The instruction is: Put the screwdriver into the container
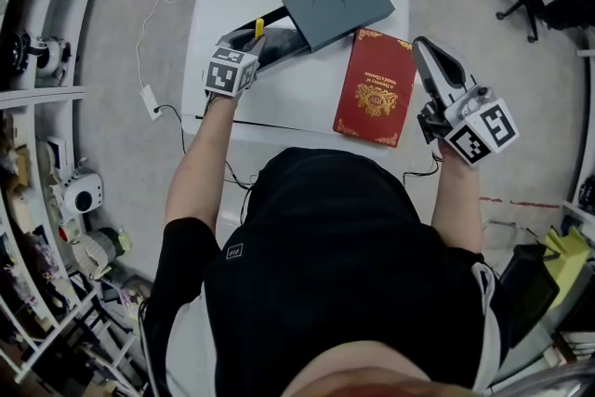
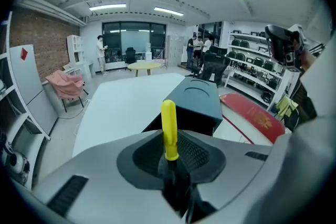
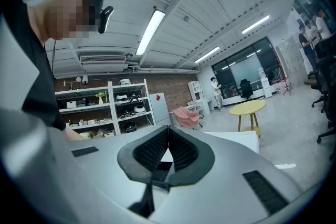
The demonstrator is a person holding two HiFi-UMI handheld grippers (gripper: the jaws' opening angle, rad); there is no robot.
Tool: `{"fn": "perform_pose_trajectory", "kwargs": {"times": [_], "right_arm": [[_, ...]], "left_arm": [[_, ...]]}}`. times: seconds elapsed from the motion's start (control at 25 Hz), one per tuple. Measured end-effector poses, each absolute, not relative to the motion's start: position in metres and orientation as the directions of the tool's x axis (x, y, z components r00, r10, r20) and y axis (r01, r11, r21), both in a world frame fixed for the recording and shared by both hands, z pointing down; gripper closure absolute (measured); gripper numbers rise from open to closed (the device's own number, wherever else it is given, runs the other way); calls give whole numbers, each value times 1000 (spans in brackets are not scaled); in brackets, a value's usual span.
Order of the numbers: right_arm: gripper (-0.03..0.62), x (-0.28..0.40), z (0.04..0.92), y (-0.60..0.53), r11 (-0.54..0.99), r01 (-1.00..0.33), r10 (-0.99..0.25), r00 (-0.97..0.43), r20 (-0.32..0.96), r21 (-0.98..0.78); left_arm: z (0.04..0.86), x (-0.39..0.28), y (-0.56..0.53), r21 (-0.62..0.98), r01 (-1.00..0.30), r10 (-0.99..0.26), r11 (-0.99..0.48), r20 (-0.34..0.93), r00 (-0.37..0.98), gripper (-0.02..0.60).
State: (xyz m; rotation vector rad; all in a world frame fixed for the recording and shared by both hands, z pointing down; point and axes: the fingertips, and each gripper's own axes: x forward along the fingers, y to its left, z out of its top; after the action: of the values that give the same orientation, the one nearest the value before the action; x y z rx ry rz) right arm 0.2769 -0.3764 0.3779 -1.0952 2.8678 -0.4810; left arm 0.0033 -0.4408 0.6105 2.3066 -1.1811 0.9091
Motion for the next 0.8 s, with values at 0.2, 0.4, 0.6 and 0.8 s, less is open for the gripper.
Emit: {"fn": "perform_pose_trajectory", "kwargs": {"times": [0.2,0.4,0.6,0.8], "right_arm": [[566,282,380,-374,701,-646,-657,-750,78,-302],[566,289,381,-369,699,-647,-658,-748,80,-304],[566,298,382,-365,696,-650,-661,-746,84,-306],[566,310,384,-363,685,-660,-670,-737,89,-307]], "left_arm": [[629,12,-442,52,-802,-501,-595,756,421,492],[644,19,-443,36,-795,-452,-606,806,382,489],[655,24,-445,0,-788,-416,-615,849,324,488],[663,23,-450,-39,-785,-404,-618,873,274,486]]}}
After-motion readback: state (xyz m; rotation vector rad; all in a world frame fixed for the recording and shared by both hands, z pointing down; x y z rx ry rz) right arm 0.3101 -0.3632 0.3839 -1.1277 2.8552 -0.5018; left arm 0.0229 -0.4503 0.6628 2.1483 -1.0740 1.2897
